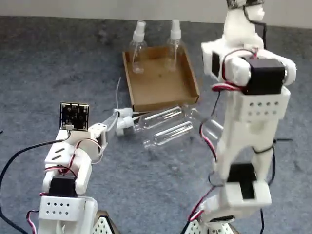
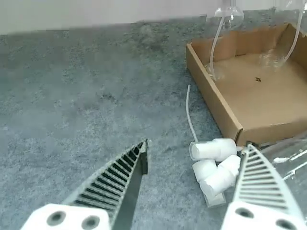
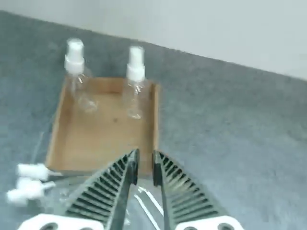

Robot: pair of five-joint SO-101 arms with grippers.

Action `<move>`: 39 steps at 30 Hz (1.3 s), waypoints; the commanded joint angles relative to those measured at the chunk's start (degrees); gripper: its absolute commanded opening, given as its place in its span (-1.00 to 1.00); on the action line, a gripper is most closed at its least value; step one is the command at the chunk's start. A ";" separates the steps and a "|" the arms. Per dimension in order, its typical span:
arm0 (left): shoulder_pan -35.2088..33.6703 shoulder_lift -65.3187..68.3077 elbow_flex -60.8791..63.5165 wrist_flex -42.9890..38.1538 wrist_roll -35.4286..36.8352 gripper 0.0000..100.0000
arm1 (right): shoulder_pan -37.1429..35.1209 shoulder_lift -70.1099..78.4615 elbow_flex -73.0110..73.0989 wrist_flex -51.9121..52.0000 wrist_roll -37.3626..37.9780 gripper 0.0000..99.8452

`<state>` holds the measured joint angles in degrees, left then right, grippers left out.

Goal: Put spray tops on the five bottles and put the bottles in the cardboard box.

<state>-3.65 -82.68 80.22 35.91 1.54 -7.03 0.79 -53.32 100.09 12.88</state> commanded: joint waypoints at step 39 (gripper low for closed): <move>-0.75 0.22 -0.13 -1.23 0.53 -0.52 | 4.09 1.01 74.15 -42.68 27.87 -0.56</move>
<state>-3.65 -82.68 80.57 35.91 1.54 -3.96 -0.18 25.45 58.51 40.66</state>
